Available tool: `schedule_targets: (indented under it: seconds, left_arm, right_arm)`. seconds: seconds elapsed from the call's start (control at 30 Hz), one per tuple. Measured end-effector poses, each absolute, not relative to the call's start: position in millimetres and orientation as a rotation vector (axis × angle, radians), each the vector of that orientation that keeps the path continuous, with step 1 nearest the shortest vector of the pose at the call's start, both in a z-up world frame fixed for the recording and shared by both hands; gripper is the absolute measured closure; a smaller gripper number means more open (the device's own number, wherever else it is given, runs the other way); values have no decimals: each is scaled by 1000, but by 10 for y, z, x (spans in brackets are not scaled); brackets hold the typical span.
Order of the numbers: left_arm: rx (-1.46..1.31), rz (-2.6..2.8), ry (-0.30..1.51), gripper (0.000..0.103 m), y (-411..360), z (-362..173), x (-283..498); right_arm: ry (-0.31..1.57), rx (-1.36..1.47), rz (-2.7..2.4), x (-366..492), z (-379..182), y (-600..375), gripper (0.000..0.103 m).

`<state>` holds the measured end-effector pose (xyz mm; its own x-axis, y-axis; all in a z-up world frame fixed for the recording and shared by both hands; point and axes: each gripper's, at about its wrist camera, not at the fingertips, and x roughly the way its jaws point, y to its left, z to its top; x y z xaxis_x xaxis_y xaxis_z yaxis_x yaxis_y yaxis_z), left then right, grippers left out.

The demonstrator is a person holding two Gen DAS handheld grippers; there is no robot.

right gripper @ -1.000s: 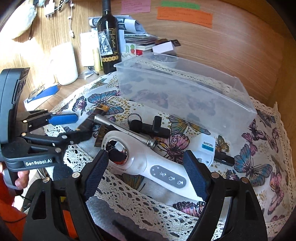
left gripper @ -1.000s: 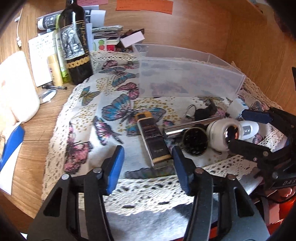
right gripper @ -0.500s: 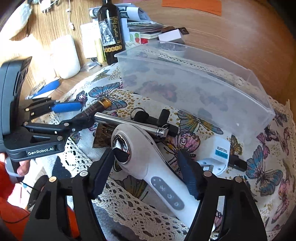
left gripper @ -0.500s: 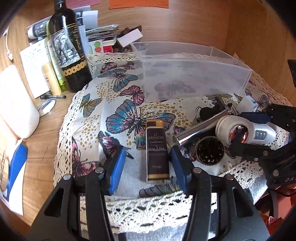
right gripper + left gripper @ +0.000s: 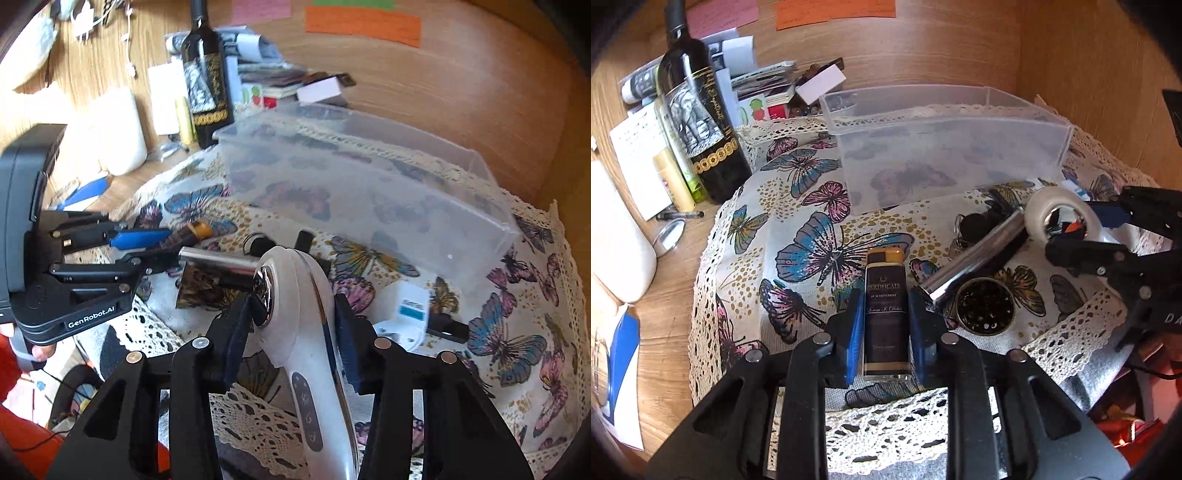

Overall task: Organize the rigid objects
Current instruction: 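Carry both items into the clear plastic box and open both tools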

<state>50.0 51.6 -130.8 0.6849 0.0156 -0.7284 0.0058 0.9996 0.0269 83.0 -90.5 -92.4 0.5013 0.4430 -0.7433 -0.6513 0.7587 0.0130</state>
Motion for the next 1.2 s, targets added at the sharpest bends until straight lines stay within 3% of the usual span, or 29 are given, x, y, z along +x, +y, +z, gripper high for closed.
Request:
schedule_targets:
  seconds: [0.7, 1.2]
  left_arm:
    - [-27, -14, 555, 80, 450, -367, 538]
    - [-42, -37, 528, 80, 447, -116, 926]
  right_arm:
    - [559, -106, 522, 998, -122, -1502, 69]
    - [416, -120, 447, 1256, 375, -1553, 69]
